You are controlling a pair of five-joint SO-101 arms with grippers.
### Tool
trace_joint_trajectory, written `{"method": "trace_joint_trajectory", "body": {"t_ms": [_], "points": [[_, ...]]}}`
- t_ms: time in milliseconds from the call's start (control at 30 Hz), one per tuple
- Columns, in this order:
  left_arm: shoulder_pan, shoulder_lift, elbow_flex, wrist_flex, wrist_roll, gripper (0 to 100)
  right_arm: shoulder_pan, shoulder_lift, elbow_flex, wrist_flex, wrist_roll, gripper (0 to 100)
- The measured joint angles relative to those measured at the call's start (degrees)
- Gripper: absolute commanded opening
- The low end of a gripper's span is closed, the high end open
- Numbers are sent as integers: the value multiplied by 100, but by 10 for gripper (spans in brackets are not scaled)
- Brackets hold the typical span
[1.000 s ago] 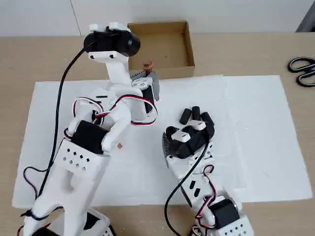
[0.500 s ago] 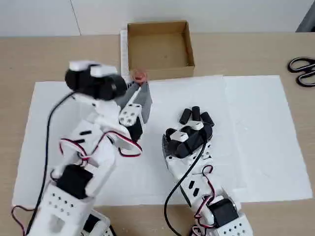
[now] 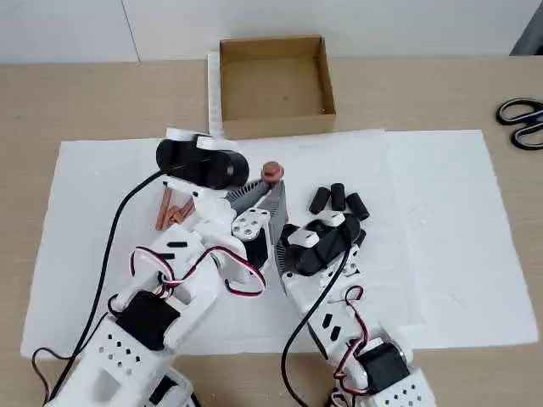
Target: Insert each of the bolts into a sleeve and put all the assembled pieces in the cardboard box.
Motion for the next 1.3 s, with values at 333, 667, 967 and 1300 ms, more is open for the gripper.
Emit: {"method": "trace_joint_trajectory", "body": {"t_ms": [333,667,967,1300], "points": [[0,-18,105,53,97,6,-9,0,0,0,0,4],[0,-44,185,53,132,6,-158,0,0,0,0,4],[9,-44,325,53,132,6,-176,0,0,-114,0,4],[26,-44,677,-149,132,6,-185,0,9,-158,0,4]]}}
